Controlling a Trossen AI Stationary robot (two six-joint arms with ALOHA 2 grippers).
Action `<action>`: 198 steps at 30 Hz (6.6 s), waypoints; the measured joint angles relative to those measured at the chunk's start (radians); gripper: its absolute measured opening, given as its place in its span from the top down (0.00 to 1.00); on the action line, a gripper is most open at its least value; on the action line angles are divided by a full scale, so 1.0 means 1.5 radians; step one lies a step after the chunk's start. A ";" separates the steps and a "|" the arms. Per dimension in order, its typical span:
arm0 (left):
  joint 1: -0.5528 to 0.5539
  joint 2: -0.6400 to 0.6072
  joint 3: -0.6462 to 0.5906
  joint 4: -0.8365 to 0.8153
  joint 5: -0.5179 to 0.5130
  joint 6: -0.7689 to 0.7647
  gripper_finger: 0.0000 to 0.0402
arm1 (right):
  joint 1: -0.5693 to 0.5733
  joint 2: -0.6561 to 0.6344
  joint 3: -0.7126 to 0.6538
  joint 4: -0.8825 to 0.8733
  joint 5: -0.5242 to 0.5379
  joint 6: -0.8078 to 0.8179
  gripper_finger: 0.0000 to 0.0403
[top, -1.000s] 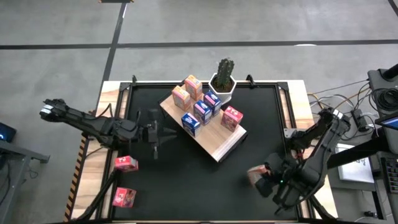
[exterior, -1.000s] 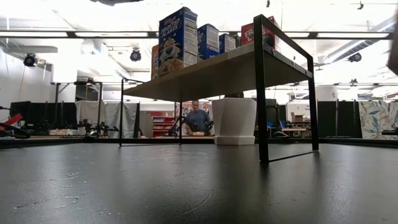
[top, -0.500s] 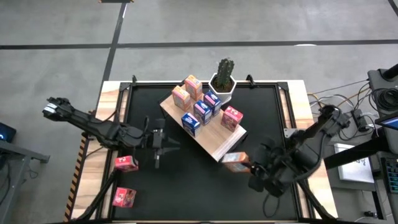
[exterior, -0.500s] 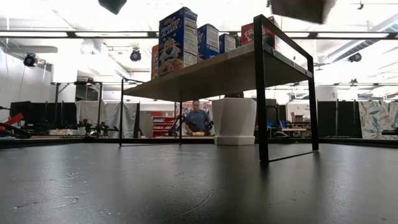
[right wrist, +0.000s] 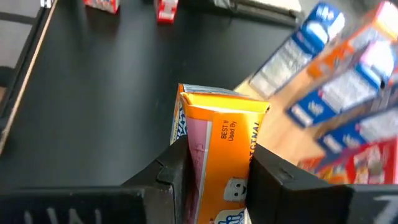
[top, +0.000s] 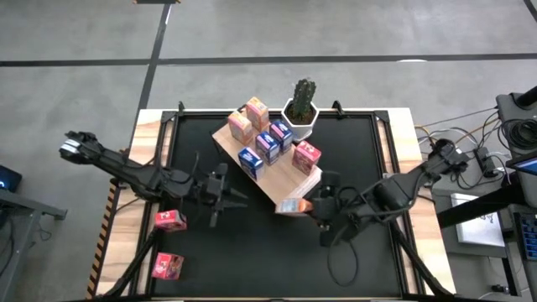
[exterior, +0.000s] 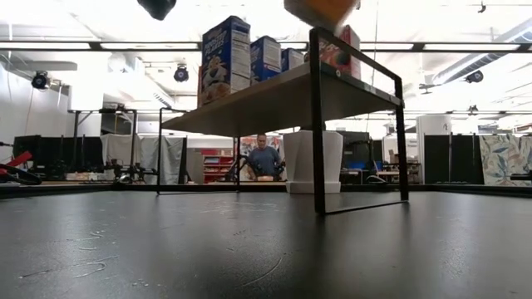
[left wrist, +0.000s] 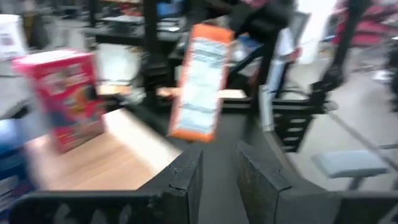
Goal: Stack cereal on shelf
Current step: Put the orange cereal box on the shelf aligned with the other orange cereal boxes
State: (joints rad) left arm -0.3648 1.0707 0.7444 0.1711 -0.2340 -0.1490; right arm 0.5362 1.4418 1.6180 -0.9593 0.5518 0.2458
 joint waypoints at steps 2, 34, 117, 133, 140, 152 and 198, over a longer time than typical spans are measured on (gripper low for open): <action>-0.003 0.015 0.000 0.032 0.023 0.001 0.78 | -0.008 0.000 -0.008 0.034 -0.001 -0.035 0.73; -0.006 0.229 0.053 0.228 -0.060 0.219 0.38 | -0.046 0.044 -0.022 0.149 -0.036 -0.092 0.73; -0.090 0.128 -0.034 0.480 -0.036 0.373 0.57 | -0.066 -0.029 -0.501 1.127 -0.078 -0.386 0.46; -0.091 0.122 -0.034 0.478 -0.059 0.391 0.57 | -0.075 0.081 -0.427 1.200 -0.088 -0.419 0.46; -0.089 0.034 -0.034 0.317 -0.057 0.415 0.57 | -0.075 0.036 -0.427 1.121 -0.073 -0.413 0.46; -0.050 -0.158 -0.071 0.109 -0.135 0.461 0.57 | -0.068 -0.049 -0.430 0.953 -0.071 -0.356 0.47; 0.419 -0.220 -0.390 0.349 0.077 0.244 0.57 | -0.067 -0.043 -0.438 0.945 -0.071 -0.345 0.47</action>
State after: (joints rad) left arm 0.2638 0.7412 0.1596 0.6953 -0.1187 0.2164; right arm 0.4358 1.3777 0.9615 0.4582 0.4454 -0.2722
